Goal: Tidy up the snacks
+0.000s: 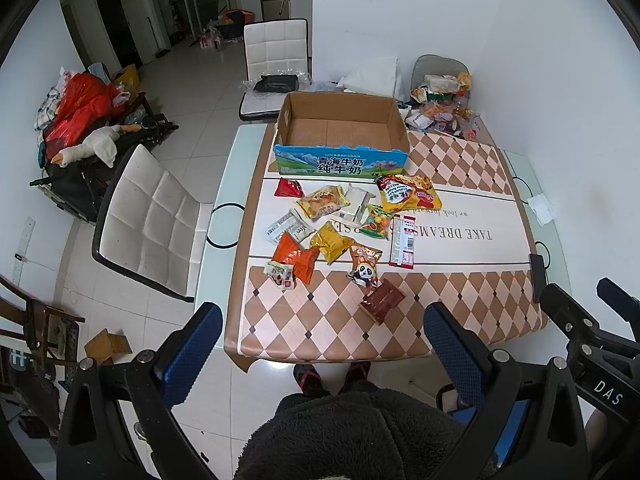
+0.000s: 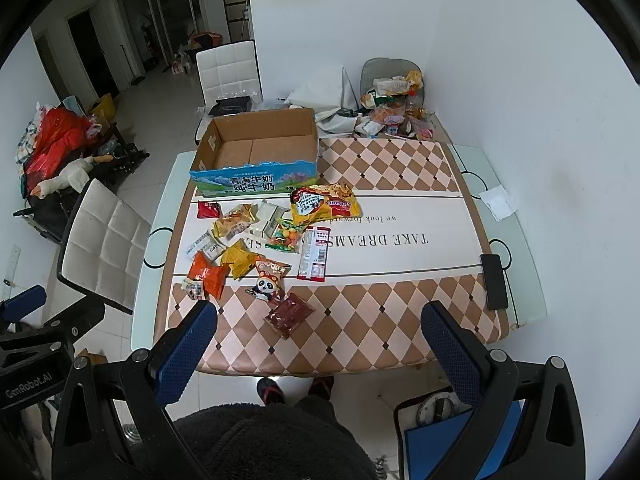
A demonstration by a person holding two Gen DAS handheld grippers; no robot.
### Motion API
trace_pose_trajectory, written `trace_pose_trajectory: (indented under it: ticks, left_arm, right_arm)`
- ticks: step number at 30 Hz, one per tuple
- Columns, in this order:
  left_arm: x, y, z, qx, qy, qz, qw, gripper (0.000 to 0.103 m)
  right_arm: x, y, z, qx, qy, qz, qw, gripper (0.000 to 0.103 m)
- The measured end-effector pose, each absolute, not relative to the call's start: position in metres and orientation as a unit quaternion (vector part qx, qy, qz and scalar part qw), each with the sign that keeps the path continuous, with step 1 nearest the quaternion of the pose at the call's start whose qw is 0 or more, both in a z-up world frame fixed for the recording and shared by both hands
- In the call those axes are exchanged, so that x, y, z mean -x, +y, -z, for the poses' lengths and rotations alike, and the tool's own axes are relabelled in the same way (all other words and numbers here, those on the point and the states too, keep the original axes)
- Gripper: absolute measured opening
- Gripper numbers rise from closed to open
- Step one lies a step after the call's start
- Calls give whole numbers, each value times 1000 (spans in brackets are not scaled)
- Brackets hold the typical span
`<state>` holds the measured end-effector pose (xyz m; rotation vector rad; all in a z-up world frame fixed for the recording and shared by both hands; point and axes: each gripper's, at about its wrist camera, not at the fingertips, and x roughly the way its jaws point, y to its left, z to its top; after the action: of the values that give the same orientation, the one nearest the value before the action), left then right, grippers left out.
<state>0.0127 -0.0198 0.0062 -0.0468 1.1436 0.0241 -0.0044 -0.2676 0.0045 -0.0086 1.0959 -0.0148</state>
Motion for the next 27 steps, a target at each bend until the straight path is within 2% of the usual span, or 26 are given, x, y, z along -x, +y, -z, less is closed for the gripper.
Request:
trace_pose_trajectory:
  ticks: [27]
  left_arm:
    - [-8, -13, -11, 24, 537, -7, 844, 103]
  right_arm:
    - [2, -260, -11, 5, 517, 6, 856, 103]
